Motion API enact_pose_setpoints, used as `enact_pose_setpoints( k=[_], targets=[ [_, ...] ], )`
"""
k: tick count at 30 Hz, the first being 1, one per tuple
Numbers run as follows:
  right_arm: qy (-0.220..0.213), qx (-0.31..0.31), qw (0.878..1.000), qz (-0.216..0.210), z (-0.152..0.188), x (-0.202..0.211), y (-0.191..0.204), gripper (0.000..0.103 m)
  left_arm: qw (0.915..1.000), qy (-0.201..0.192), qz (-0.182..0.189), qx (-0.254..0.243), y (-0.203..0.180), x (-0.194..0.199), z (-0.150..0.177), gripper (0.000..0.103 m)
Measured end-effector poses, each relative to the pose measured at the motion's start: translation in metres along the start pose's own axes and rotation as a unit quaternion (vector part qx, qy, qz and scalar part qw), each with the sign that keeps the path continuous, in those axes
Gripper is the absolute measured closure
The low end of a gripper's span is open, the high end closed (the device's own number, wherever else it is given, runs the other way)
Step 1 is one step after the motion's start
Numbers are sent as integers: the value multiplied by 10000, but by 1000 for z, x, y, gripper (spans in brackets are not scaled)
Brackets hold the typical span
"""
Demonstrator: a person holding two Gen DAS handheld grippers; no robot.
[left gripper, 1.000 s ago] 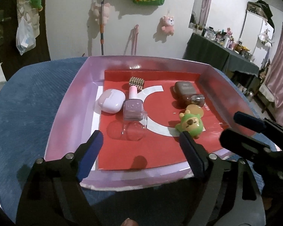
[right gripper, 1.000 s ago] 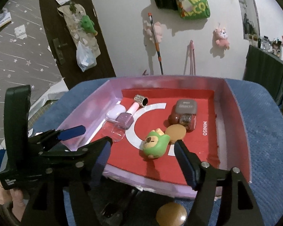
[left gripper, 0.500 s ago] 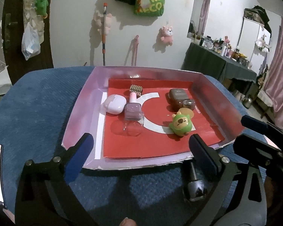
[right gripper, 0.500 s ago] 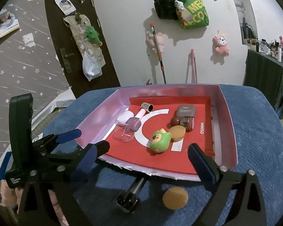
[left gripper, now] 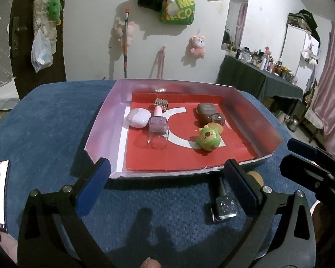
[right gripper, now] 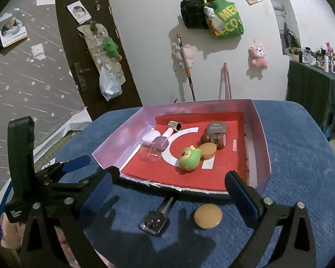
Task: Organize rigid objects
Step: 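Withdraw both tools toward the black nail polish and tan compact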
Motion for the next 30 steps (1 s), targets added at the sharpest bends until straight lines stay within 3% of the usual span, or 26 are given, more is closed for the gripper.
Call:
enact_pose_setpoints(
  k=[14, 30],
  targets=[
    [32, -80, 9998, 163, 32, 12, -7, 0, 9994, 315, 25, 110, -3, -3, 33, 0],
    [457, -191, 9978, 441, 65, -8, -20, 0, 9968, 767, 158, 177, -5, -20, 67, 0]
  ],
)
Point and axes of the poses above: each gripper's, at about its wrist camera, not at the fingertips, and x roughly against the way its jaws point, y to its left, z to its underside, the point moved 1 cm from there along -x, roughly the way its jaws point, and after that the axes turned 10 degrees about y, right-handed, at the moved point
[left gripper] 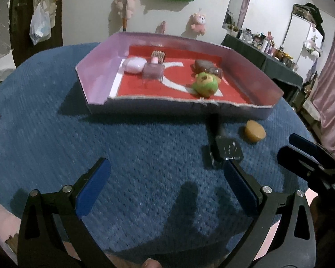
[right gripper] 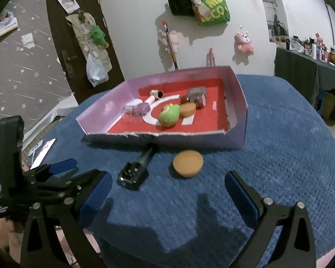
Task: Organize rigid objects
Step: 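Withdraw both tools toward the black nail polish and tan compact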
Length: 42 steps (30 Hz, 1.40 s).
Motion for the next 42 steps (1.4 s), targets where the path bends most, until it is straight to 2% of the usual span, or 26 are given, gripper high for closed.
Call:
enact_pose_setpoints(
  k=[8, 12, 15, 19, 23, 29, 34, 39, 41, 42],
  targets=[
    [158, -113, 9993, 330, 6, -15, -10, 0, 9999, 91, 8, -52, -6, -7, 8, 0],
    [225, -183, 9988, 402, 4, -21, -17, 0, 9996, 73, 254, -65, -12, -5, 8, 0],
    [278, -154, 9985, 447, 1, -25, -19, 0, 9994, 125, 266, -190, -22, -9, 6, 0],
    [308, -102, 9983, 481, -5, -28, -22, 4, 9993, 155, 88, -327, -39, -15, 3, 0],
    [399, -160, 9978, 498, -11, -34, -28, 18, 9994, 125, 75, -328, -48, -21, -2, 2],
    [427, -181, 9981, 398, -18, -36, -35, 20, 9985, 41, -135, -523, -53, -26, -2, 2],
    [490, -44, 9983, 315, -23, -42, -29, 26, 9961, -63, -514, -718, -57, -32, -4, 4],
    [560, 86, 9978, 337, -26, -47, -22, 42, 9961, -80, -491, -734, -57, -34, -9, 13],
    [556, 88, 9979, 327, -27, -47, -20, 48, 9956, -120, -389, -844, -61, -31, -7, 30],
    [573, 96, 9979, 287, -27, -47, -20, 50, 9954, -132, -363, -879, -64, -31, -7, 35]
  ],
)
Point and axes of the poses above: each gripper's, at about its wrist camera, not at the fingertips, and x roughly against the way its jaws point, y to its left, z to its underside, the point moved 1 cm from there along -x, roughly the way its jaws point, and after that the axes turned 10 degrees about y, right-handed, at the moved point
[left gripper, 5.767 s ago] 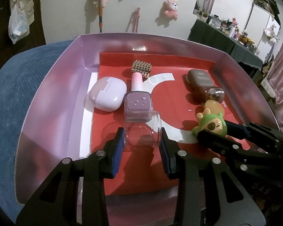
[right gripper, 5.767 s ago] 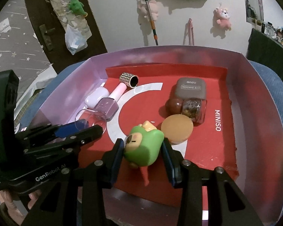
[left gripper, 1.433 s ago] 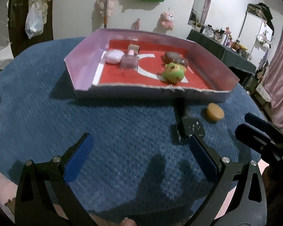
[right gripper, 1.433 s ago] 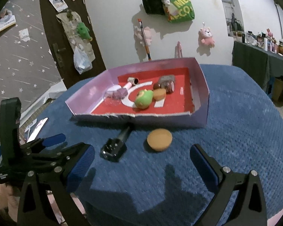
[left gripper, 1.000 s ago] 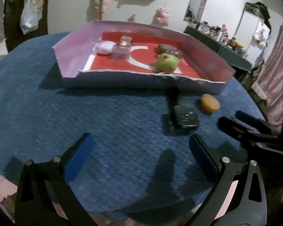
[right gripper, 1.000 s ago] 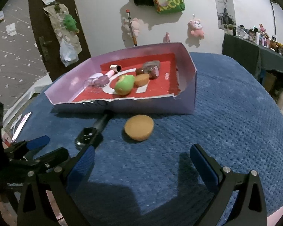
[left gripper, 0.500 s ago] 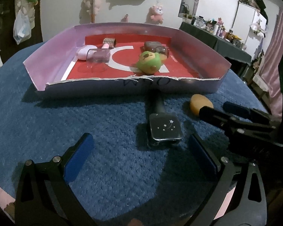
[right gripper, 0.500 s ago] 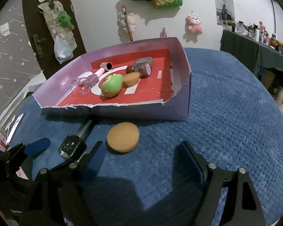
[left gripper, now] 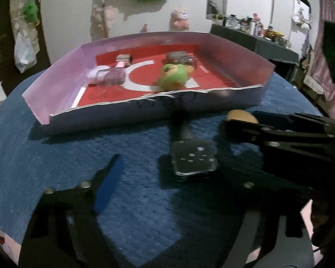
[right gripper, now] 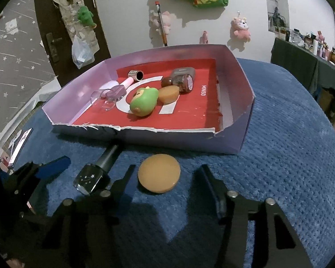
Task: Organize rigid objects
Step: 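Withdraw both tools toward the black nail polish and tan compact, then grasp the black star nail polish with left tool while right tool grasps the tan compact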
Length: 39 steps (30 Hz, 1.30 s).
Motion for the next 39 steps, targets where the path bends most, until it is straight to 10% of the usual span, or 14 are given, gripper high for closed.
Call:
enact_pose_setpoints(
  k=[5, 39],
  targets=[
    [34, 36, 10000, -62, 0, -1, 5, 63, 9992, -66, 139, -375, -16, 4, 1, 66],
    [-534, -66, 9944, -908, -1, 68, 29, 63, 9955, -798, 510, 41, 24, 80, 21, 69]
  ],
)
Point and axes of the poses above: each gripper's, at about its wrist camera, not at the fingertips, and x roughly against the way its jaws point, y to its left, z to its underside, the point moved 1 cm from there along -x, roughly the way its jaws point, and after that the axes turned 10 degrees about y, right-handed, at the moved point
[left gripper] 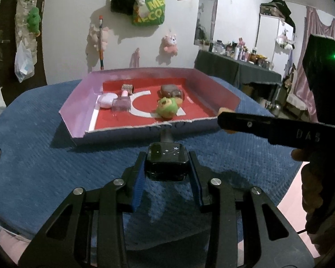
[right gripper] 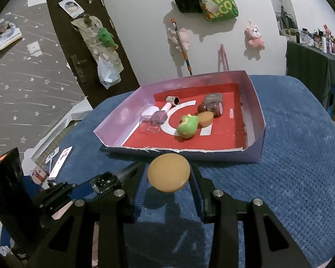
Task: Organize rigid objects
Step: 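Grasp the black star nail polish with left tool while right tool grasps the tan compact, then carry the black nail polish and tan compact into the red tray with both tools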
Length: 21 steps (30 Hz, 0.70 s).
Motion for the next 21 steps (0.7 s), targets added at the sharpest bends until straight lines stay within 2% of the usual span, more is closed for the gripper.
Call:
enact_pose_setpoints(
  k=[21],
  targets=[
    [-119, 120, 9998, -83, -21, -4, 4, 63, 9996, -257, -101, 62, 15, -1, -30, 69]
  ],
)
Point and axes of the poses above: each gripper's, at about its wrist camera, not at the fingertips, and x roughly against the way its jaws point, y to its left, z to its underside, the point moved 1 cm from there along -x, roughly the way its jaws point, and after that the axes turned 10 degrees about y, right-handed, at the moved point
